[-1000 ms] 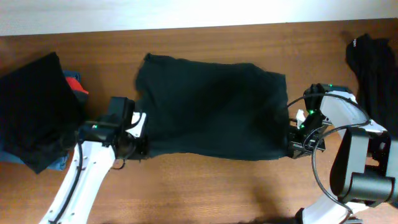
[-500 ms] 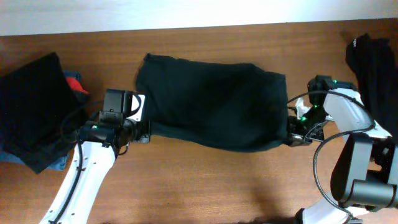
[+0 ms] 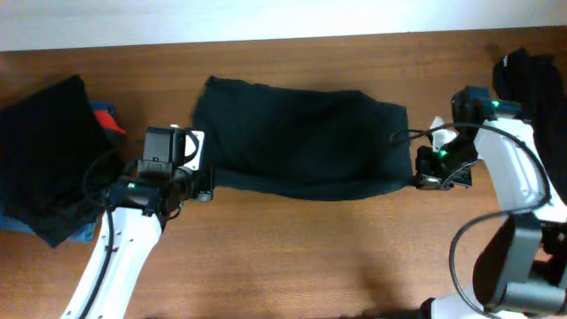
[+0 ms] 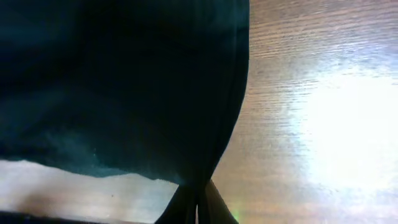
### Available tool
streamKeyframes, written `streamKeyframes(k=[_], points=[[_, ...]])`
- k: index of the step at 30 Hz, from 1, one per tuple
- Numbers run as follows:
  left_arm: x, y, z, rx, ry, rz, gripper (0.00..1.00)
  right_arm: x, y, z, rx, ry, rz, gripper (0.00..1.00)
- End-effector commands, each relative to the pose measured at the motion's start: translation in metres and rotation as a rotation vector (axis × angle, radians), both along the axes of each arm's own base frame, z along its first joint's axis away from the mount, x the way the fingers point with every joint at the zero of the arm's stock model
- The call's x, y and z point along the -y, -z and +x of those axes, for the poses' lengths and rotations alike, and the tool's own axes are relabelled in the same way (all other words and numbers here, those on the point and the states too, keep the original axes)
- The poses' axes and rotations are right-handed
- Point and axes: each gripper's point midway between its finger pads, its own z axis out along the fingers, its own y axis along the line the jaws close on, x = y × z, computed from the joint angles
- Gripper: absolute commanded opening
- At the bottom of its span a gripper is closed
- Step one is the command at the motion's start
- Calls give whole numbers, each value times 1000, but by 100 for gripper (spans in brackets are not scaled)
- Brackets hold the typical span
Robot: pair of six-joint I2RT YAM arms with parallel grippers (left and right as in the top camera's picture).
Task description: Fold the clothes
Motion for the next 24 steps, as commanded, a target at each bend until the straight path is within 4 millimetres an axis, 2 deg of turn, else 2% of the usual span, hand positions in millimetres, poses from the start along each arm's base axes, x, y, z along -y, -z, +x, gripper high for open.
streamKeyframes(k=[1,5,11,13,18,24], points=[[4,-15,-3,42,4,-32,0,-1,-22,1,66,-2,1,4],[11,-34,-11,85,34,-86,0,-1,-28,-1,82,-2,-2,4],[8,-73,-28,204,37,-104,0,1,-28,-8,52,-3,-15,4],[8,-79,-32,222,37,-106,0,0,-28,-10,44,-3,-14,4],[6,-74,-33,198,34,-98,0,3,-27,-18,9,-5,-31,4],[8,-38,-23,75,29,-76,0,14,-25,-17,9,3,-97,4]])
